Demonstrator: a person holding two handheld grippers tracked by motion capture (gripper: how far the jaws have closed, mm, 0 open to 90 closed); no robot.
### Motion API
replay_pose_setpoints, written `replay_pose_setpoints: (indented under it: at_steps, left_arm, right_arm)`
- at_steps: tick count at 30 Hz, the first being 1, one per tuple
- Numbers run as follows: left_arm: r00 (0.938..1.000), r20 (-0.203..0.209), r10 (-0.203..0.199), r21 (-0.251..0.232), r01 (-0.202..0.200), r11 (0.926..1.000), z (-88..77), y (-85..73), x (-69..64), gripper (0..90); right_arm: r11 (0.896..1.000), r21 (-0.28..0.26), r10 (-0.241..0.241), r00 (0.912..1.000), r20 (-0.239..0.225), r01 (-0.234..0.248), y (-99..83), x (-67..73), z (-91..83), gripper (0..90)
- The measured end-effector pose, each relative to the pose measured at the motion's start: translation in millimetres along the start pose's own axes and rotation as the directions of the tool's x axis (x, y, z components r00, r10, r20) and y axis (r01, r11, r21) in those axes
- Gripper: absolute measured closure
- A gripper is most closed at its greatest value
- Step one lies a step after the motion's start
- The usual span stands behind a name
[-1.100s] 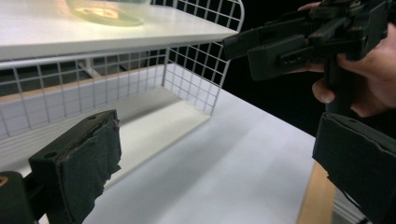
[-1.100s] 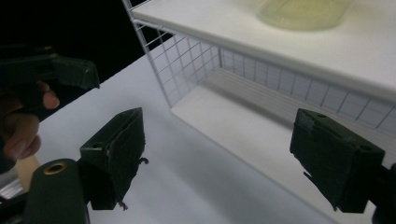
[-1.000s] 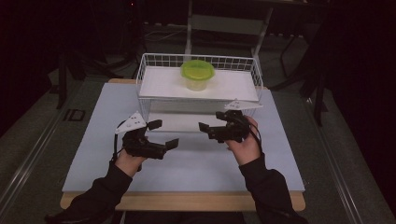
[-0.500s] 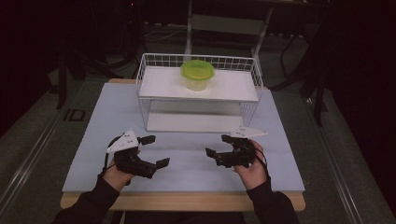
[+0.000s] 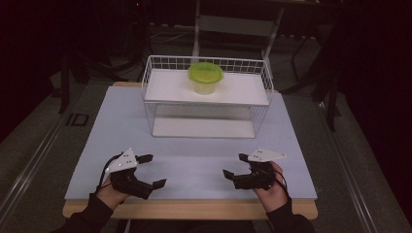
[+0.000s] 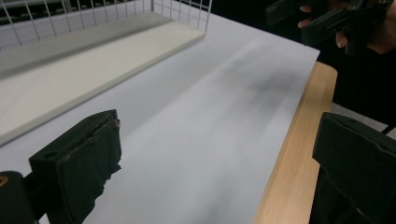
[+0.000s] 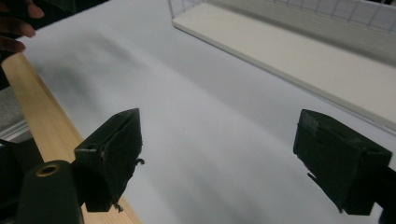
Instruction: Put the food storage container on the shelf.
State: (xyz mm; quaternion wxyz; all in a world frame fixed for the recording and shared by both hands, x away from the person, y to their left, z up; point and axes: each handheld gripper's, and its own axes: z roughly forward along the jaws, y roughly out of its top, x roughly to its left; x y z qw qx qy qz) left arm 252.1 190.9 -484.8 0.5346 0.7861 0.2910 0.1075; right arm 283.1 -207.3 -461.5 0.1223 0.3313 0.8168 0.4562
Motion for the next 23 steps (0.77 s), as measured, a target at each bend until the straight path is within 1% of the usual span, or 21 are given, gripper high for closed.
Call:
replay_pose_setpoints:
  at_steps: [1, 3, 5, 7, 8, 10, 12, 14, 17, 20, 23]
  left_arm:
    - [1.0000, -0.007, 0.005, 0.002, -0.005, 1.0000, -1.4, -2.2, 1.0, 1.9]
    - [0.9999, -0.013, 0.002, 0.001, -0.002, 1.0000, -3.2, -4.7, 2.5, 1.9]
    - [0.9999, -0.014, -0.009, -0.012, 0.008, 0.9999, -5.5, -7.1, 4.2, 1.9]
    - [0.9997, -0.021, -0.014, -0.018, 0.013, 0.9998, -7.4, -8.6, 5.3, 1.9]
    - [0.9997, -0.023, -0.012, -0.018, 0.012, 0.9998, -8.2, -9.1, 5.7, 1.9]
    - [0.9995, -0.030, -0.008, -0.018, 0.007, 0.9998, -9.1, -10.5, 6.2, 1.9]
    - [0.9996, -0.028, -0.004, -0.013, 0.004, 0.9999, -9.1, -11.6, 5.9, 1.9]
    - [0.9996, -0.027, -0.008, -0.015, 0.008, 0.9999, -9.1, -12.3, 5.5, 1.9]
    - [0.9995, -0.029, -0.008, -0.018, 0.008, 0.9998, -9.6, -12.9, 4.2, 1.9]
    - [0.9994, -0.026, -0.024, -0.013, 0.023, 0.9996, -9.5, -13.9, 5.0, 1.9]
    - [0.9994, -0.026, -0.023, -0.007, 0.023, 0.9997, -8.4, -14.3, 5.1, 1.9]
  right_arm:
    - [1.000, 0.006, 0.001, 1.0000, 0.004, -0.001, -1.7, -0.6, -0.5, 15.4]
    - [1.000, 0.009, 0.000, 1.0000, 0.010, -0.001, -6.6, -2.5, -2.1, 15.4]
    - [1.000, 0.019, 0.001, 0.9999, 0.015, -0.002, -9.7, -2.9, -3.3, 15.4]
    - [1.000, 0.024, -0.008, 0.9997, 0.022, 0.008, -13.2, -3.0, -4.7, 15.4]
    - [1.000, 0.028, -0.014, 0.9997, 0.021, 0.013, -14.9, -2.9, -5.1, 15.3]
    - [0.999, 0.037, -0.030, 0.9990, 0.033, 0.029, -18.2, -2.5, -6.5, 15.4]
    - [0.999, 0.038, -0.025, 0.9996, 0.017, 0.024, -22.0, -3.4, -8.1, 15.3]
    - [0.999, 0.036, -0.025, 0.9995, 0.021, 0.024, -25.3, -5.1, -8.7, 15.4]
    - [0.999, 0.043, -0.004, 0.9999, 0.016, 0.003, -28.5, -8.1, -6.7, 15.4]
    - [0.998, 0.059, -0.010, 0.9997, 0.022, 0.009, -29.8, -8.9, -3.4, 15.4]
    - [0.998, 0.063, -0.014, 0.9996, 0.024, 0.012, -29.6, -9.1, -2.2, 15.3]
